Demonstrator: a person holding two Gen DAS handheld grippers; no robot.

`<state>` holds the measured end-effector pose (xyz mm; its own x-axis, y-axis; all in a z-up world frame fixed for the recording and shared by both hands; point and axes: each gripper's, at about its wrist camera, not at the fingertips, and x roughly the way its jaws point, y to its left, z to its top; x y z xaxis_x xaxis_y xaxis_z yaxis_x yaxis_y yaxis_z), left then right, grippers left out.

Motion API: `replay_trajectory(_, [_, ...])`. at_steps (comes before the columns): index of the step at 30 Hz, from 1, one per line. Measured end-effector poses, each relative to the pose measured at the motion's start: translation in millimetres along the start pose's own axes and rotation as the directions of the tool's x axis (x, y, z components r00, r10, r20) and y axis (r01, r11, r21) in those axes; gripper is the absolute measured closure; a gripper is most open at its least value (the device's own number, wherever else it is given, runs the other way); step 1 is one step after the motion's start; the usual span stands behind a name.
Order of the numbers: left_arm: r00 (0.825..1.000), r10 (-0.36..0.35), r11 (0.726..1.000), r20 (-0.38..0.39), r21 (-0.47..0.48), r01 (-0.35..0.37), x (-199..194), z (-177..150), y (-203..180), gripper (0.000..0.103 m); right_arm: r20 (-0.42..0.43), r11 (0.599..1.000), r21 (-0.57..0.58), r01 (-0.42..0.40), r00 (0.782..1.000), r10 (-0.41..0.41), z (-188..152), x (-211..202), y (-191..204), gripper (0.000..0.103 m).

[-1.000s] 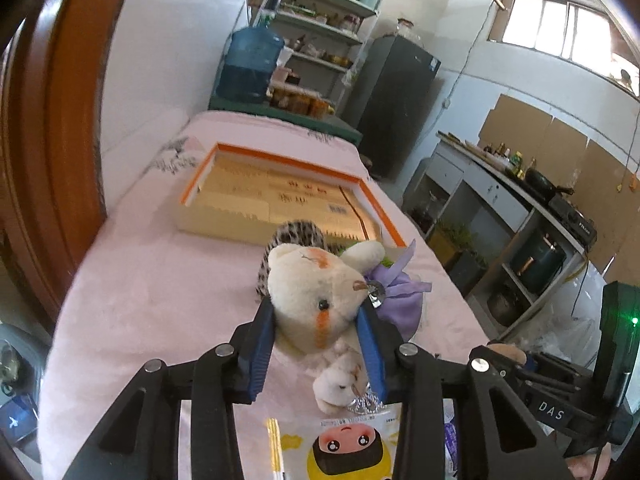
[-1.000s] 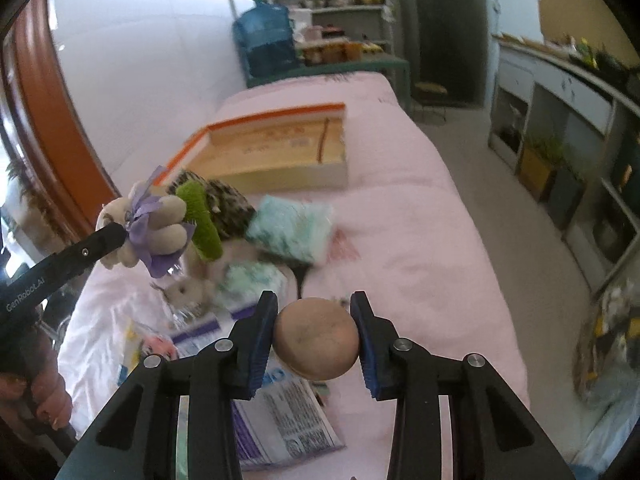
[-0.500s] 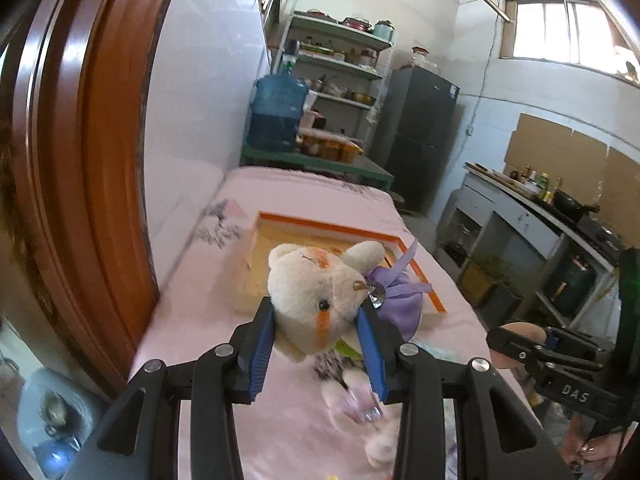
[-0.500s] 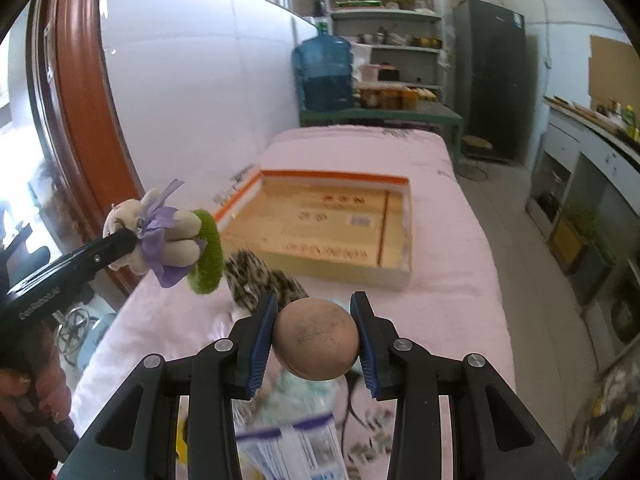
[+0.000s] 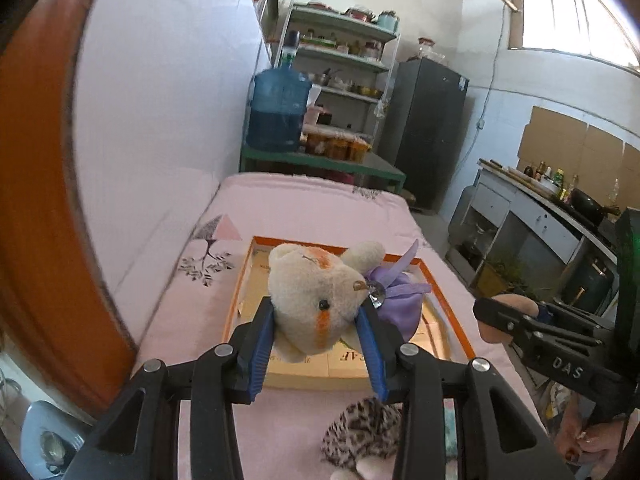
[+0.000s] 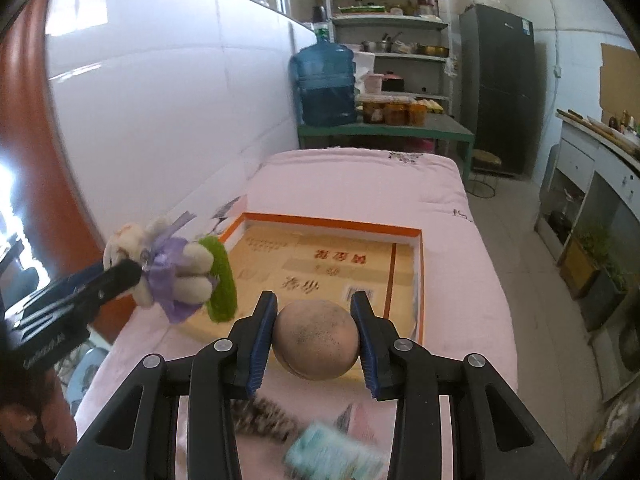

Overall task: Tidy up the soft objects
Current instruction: 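Carry the bear and the ball with both grippers over the orange-rimmed box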

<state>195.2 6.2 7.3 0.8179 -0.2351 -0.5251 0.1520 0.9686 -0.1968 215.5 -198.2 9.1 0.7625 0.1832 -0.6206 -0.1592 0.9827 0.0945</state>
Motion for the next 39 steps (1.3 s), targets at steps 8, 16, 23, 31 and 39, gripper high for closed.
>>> replay_trajectory(8, [0.997, 0.052, 0.998, -0.054, -0.036, -0.054, 55, 11, 15, 0.062, -0.08, 0.999, 0.037, 0.003, 0.997, 0.0, 7, 67, -13, 0.064])
replay_trajectory(16, [0.992, 0.092, 0.995, -0.091, -0.018, -0.094, 80, 2, 21, 0.062, -0.127, 0.999, 0.031, 0.032, 0.991, -0.028, -1, 102, -14, 0.064])
replay_trajectory(23, [0.99, 0.084, 0.996, -0.112, -0.028, -0.088, 88, -3, 28, 0.062, -0.134, 0.999, 0.024, 0.027, 0.991, -0.023, -3, 108, -13, 0.064])
replay_trajectory(31, [0.999, -0.032, 0.999, -0.024, 0.028, 0.032, 20, -3, 19, 0.062, -0.068, 1.0, -0.014, -0.012, 0.998, 0.011, -6, 57, -3, 0.064])
replay_trajectory(39, [0.951, 0.111, 0.943, -0.289, 0.331, -0.009, -70, -33, 11, 0.062, -0.041, 0.989, -0.14, -0.051, 0.998, 0.046, -27, -7, 23, 0.063])
